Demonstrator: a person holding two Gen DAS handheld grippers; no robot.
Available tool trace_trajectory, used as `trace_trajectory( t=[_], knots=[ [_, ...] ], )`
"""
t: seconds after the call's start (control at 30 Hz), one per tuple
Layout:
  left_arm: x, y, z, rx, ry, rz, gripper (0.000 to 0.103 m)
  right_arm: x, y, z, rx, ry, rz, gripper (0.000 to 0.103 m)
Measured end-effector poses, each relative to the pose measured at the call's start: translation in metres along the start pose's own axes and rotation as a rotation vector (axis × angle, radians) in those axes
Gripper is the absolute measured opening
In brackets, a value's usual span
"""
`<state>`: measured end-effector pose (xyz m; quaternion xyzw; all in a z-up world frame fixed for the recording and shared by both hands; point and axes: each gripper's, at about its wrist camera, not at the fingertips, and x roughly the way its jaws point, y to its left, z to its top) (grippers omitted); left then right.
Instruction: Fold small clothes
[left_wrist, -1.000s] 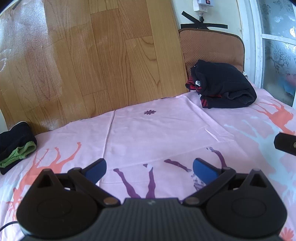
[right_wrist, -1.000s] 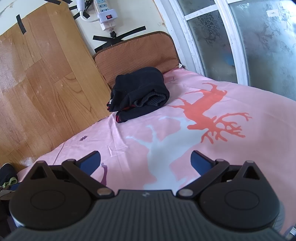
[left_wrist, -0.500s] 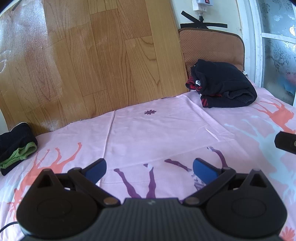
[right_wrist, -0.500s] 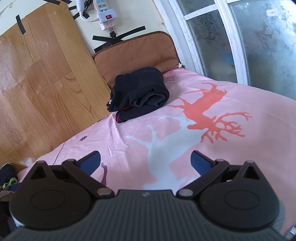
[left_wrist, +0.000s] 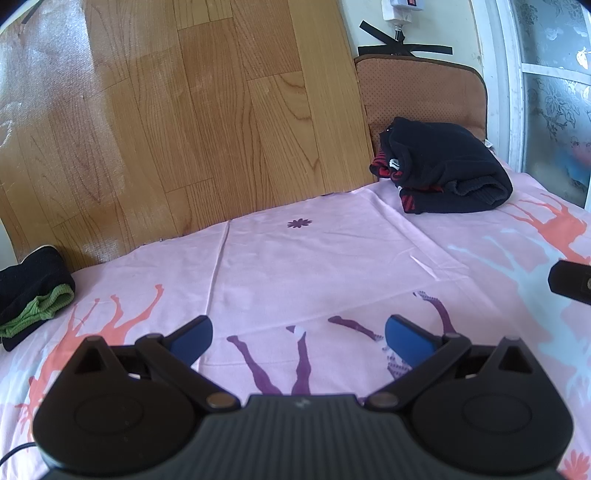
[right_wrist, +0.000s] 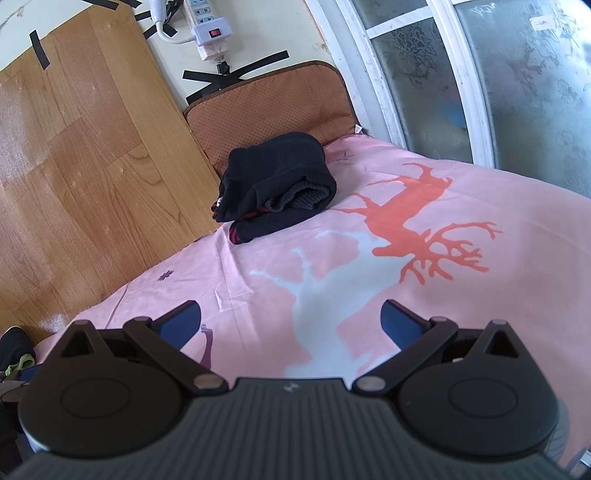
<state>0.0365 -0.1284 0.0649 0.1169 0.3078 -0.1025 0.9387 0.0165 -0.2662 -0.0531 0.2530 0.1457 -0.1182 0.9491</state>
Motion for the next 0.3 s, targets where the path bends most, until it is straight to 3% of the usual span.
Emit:
trace_trajectory(
  t=[0.3],
  knots=[
    [-0.0025,-0.0022,-0.0008,0.017,-0.009,-0.030,0.103,0.0000,0.0009,0.0003,-0.004,-0.003,0.000,0.103]
  ],
)
